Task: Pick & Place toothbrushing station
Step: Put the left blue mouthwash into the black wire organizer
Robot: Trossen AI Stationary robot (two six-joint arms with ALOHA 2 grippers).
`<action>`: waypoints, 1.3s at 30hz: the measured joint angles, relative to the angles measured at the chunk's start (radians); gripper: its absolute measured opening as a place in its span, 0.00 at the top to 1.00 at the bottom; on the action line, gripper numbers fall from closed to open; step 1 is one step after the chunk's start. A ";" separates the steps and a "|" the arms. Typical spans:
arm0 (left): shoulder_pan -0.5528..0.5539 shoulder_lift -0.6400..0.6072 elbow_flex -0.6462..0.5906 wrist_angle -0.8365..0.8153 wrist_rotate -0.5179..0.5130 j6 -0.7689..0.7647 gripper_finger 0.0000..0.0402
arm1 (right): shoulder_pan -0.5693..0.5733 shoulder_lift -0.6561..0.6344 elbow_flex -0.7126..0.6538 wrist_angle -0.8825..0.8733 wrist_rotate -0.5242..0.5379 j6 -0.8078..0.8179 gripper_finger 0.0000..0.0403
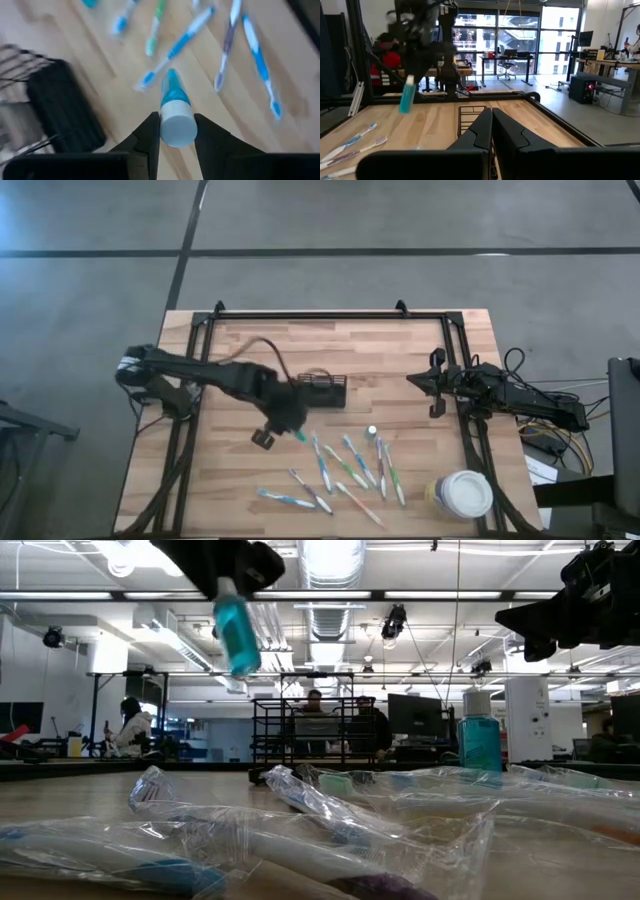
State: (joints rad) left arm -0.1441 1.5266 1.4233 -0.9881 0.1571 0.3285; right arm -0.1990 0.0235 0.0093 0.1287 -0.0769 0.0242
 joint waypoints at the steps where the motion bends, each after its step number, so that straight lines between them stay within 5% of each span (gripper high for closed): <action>1: 0.010 -0.031 -0.021 0.026 0.003 -0.013 0.76 | 0.000 0.000 0.000 0.000 0.000 0.000 0.98; 9: 0.071 -0.345 -0.305 0.254 0.000 -0.117 0.76 | 0.000 -0.002 0.000 0.001 0.000 0.000 0.98; 19: 0.090 -0.700 -0.627 0.472 -0.045 -0.473 0.76 | 0.000 -0.002 0.000 0.011 0.000 0.001 0.98; 27: 0.086 -0.885 -0.912 0.769 -0.136 -0.629 0.76 | 0.000 -0.002 0.000 0.012 0.000 0.002 0.98; 39: 0.087 -1.052 -1.103 0.820 -0.203 -0.712 0.76 | 0.000 -0.002 0.000 0.012 0.000 0.000 0.98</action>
State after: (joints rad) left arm -0.0574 0.4751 0.3198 -0.1684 -0.0458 -0.3836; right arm -0.1993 0.0216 0.0093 0.1403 -0.0769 0.0241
